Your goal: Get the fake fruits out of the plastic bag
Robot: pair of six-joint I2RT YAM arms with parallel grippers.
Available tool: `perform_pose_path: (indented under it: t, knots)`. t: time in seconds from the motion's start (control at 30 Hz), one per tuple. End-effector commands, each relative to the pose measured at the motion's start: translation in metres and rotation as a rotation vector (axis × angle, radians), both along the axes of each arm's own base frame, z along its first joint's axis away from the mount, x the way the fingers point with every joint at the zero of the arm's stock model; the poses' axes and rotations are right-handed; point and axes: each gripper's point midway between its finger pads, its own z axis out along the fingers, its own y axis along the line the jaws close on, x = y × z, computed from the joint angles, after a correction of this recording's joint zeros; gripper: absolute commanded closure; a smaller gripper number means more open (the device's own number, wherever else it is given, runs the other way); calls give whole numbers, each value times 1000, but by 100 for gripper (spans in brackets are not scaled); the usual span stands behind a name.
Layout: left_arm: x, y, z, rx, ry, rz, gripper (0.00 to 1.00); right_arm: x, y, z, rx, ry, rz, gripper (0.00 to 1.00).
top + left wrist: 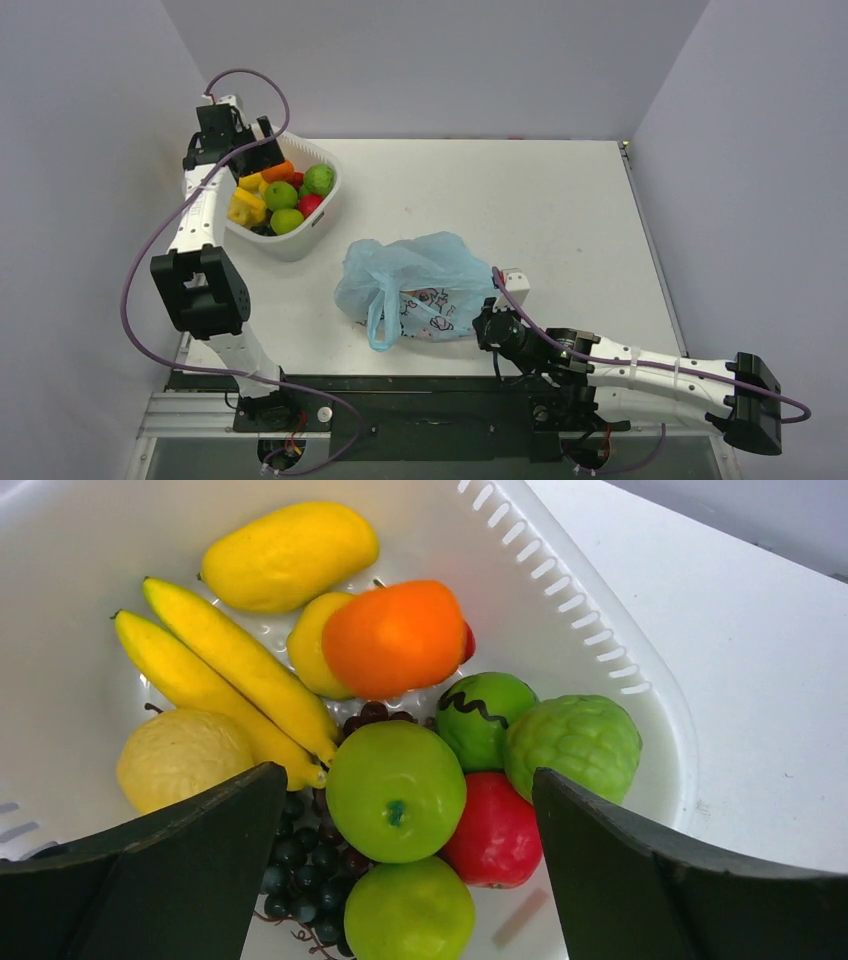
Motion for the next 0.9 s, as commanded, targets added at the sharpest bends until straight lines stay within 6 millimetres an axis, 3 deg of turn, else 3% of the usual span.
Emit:
perform_pose_path:
  t: [0.0,0.13,0.2,0.23,0.27,0.3,0.33,0.37,0.4,0.43,0.47,0.53,0.67,0.87]
  knots:
    - [-18,-24,63,-13,-139,-56,7,6,5,21,46,-35,-10,100]
    - [-59,-100,90,-168,-235,-248,7,8,8,26,50,-47,-2,100]
    - [-94,-164,98,-257,-265,-413,8,7,10,29,56,-48,8,100]
    - [-114,-181,96,-278,-266,-463,8,6,12,31,62,-47,16,100]
    - [-139,-213,107,-308,-289,-561,8,5,14,34,68,-53,27,100]
    - [-153,-228,96,-326,-259,-602,9,5,16,36,71,-56,35,100]
    - [-179,-255,95,-357,-252,-688,9,2,19,36,69,-61,54,100]
    - [-192,-268,95,-370,-252,-729,10,1,22,38,76,-66,68,100]
    - [-219,-291,96,-394,-255,-806,11,-3,25,37,72,-69,93,100]
    - [-232,-301,96,-403,-255,-839,11,-6,30,40,87,-72,110,100]
    - [-257,-319,95,-414,-260,-905,11,-12,35,39,87,-74,143,100]
    - [-291,-339,89,-417,-250,-983,11,-23,49,39,116,-73,209,100]
    - [-341,-354,68,-403,-220,-1059,15,-52,80,41,206,-63,352,100]
    - [-397,-354,24,-427,-181,-1109,17,-76,102,30,306,-32,405,100]
